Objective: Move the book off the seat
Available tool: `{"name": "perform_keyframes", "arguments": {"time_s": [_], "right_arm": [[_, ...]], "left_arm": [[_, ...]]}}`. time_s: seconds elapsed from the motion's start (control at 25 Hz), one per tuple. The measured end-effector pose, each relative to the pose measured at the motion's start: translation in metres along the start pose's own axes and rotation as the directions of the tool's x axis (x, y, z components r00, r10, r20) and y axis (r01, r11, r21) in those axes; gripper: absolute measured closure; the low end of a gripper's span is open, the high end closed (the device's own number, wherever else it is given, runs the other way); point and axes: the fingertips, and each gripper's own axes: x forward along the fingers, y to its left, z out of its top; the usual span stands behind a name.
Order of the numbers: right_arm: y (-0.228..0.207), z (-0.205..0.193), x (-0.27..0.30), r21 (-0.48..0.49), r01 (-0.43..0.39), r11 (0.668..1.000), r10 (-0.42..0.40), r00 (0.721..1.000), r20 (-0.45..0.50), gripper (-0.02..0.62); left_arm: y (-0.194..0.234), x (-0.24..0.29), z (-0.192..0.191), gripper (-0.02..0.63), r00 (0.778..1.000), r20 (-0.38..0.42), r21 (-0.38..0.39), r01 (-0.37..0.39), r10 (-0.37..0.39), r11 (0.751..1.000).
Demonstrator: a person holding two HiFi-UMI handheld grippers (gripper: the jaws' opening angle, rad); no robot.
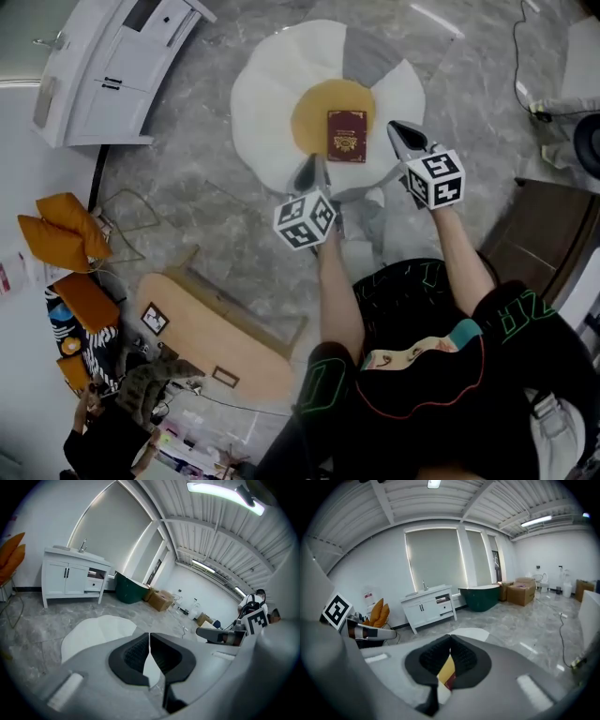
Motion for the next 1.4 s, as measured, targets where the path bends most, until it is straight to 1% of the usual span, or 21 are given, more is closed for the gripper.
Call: {"name": "perform_keyframes", "arguments": {"time_s": [0.16,0.28,0.4,0.52,0.68,0.8,0.92,1.0,1.12,1.16,1.2,1.24,1.28,1.32,1.36,1.4], "right_arm": [[-0.015,-0.036,0.027,0.083,0.001,0.997,0.005,0.997,-0.074,0.592],[-0.019,-0.069,0.036,0.129,0.019,0.991,0.0,0.989,-0.145,0.592],[-0.016,-0.103,0.046,0.115,0.018,0.993,0.008,0.976,-0.22,0.592],[-0.022,-0.141,0.075,0.081,0.002,0.997,0.019,0.963,-0.267,0.592],[-0.041,-0.208,0.106,0.095,0.026,0.995,0.009,0.938,-0.347,0.592],[-0.048,-0.25,0.126,0.11,0.044,0.993,0.004,0.918,-0.397,0.592],[-0.054,-0.286,0.146,0.151,0.068,0.986,0.002,0.908,-0.42,0.592],[-0.055,-0.309,0.163,0.189,0.074,0.979,0.015,0.902,-0.431,0.592],[-0.052,-0.345,0.188,0.277,0.062,0.959,0.073,0.889,-0.453,0.592],[-0.052,-0.356,0.195,0.303,0.056,0.951,0.095,0.882,-0.462,0.541],[-0.054,-0.367,0.202,0.325,0.055,0.944,0.112,0.874,-0.473,0.467],[-0.055,-0.377,0.208,0.342,0.059,0.938,0.121,0.868,-0.482,0.439],[-0.057,-0.387,0.214,0.352,0.068,0.934,0.121,0.864,-0.489,0.434],[-0.058,-0.396,0.219,0.356,0.077,0.931,0.118,0.862,-0.494,0.426],[-0.06,-0.405,0.224,0.358,0.084,0.93,0.114,0.86,-0.498,0.403],[-0.061,-0.414,0.229,0.357,0.088,0.93,0.112,0.857,-0.503,0.39]], "left_arm": [[0.01,0.03,-0.019,0.594,0.998,-0.062,-0.024,0.002,-0.004,1.0],[0.013,0.044,-0.043,0.594,0.992,-0.127,-0.042,0.02,-0.025,0.999],[0.029,0.063,-0.078,0.595,0.981,-0.187,-0.07,0.035,-0.048,0.997],[0.065,0.109,-0.124,0.595,0.967,-0.248,-0.102,0.04,-0.064,0.994],[0.097,0.157,-0.172,0.595,0.949,-0.304,-0.094,0.058,-0.084,0.994],[0.112,0.177,-0.211,0.595,0.924,-0.37,-0.086,0.072,-0.099,0.994],[0.126,0.194,-0.249,0.594,0.893,-0.436,-0.069,0.088,-0.109,0.994],[0.138,0.205,-0.271,0.594,0.87,-0.483,-0.04,0.09,-0.098,0.995],[0.158,0.223,-0.297,0.594,0.828,-0.558,0.02,0.078,-0.054,0.997],[0.163,0.229,-0.304,0.594,0.817,-0.576,0.033,0.072,-0.039,0.997],[0.168,0.234,-0.311,0.591,0.809,-0.587,0.039,0.065,-0.03,0.997],[0.173,0.239,-0.318,0.568,0.803,-0.595,0.037,0.062,-0.028,0.997],[0.177,0.244,-0.326,0.496,0.797,-0.603,0.032,0.067,-0.034,0.997],[0.18,0.248,-0.334,0.405,0.789,-0.612,0.029,0.081,-0.047,0.996],[0.182,0.252,-0.344,0.344,0.78,-0.623,0.027,0.102,-0.063,0.994],[0.184,0.256,-0.353,0.319,0.771,-0.632,0.027,0.122,-0.078,0.992]]}}
